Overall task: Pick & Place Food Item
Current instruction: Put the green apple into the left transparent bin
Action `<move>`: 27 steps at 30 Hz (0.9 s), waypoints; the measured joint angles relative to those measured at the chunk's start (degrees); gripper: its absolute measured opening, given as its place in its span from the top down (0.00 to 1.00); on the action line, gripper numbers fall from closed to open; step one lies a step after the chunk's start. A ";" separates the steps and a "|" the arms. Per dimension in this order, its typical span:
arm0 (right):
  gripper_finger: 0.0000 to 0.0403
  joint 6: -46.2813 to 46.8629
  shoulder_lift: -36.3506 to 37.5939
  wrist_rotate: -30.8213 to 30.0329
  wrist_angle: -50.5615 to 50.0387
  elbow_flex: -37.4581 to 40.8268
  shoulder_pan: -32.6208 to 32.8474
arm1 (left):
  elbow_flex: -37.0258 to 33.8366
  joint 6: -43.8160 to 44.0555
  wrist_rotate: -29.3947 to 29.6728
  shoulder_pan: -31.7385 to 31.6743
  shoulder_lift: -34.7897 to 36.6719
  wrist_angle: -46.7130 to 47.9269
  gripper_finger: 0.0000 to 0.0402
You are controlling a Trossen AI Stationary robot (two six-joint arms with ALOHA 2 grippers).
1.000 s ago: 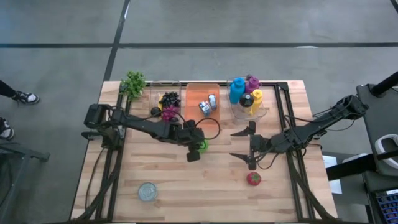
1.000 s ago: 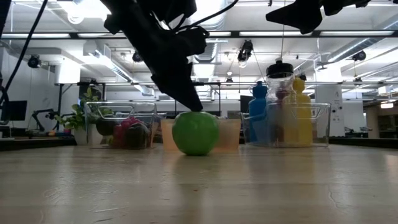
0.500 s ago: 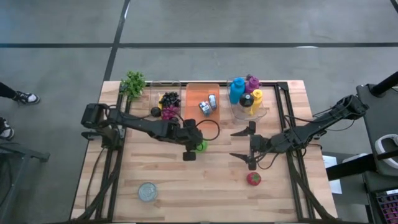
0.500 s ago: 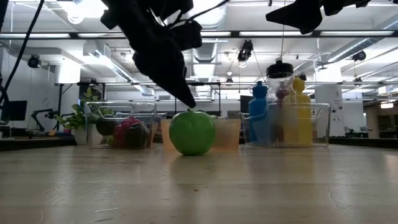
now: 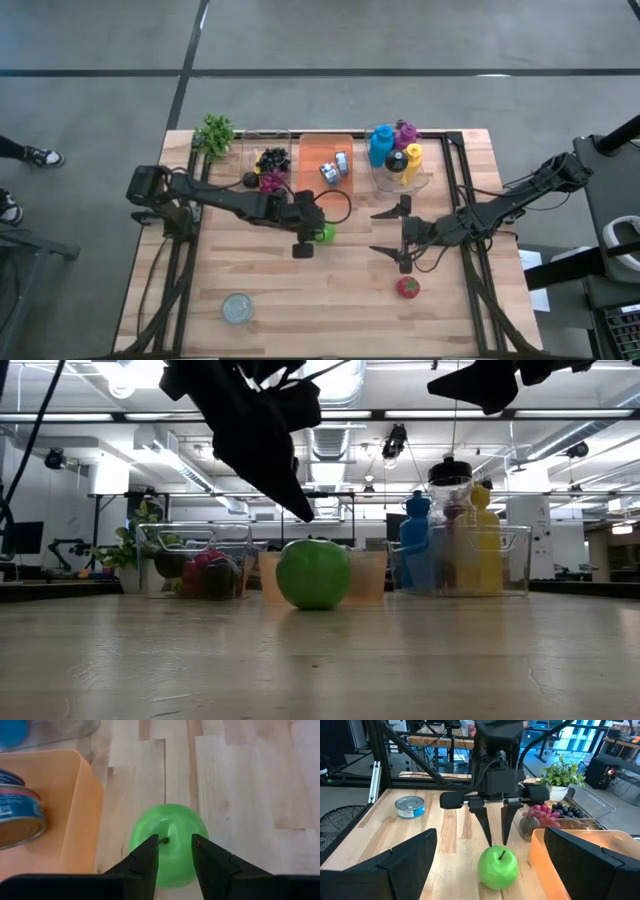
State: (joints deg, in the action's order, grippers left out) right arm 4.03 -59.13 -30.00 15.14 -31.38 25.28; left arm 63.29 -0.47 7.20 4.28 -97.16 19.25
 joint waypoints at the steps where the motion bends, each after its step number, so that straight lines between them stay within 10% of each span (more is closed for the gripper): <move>1: 0.09 -0.02 0.00 0.00 0.00 0.00 0.00 | 0.00 0.00 0.01 -0.13 -0.16 -0.12 0.71; 27: 0.09 -0.02 0.00 0.02 0.04 0.00 -0.02 | -5.51 -1.03 -4.00 -2.65 -0.59 -9.04 0.71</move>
State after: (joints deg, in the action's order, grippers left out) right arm 4.01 -59.13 -29.98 15.18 -31.38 25.26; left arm 57.78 -1.50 3.20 1.63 -97.76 10.21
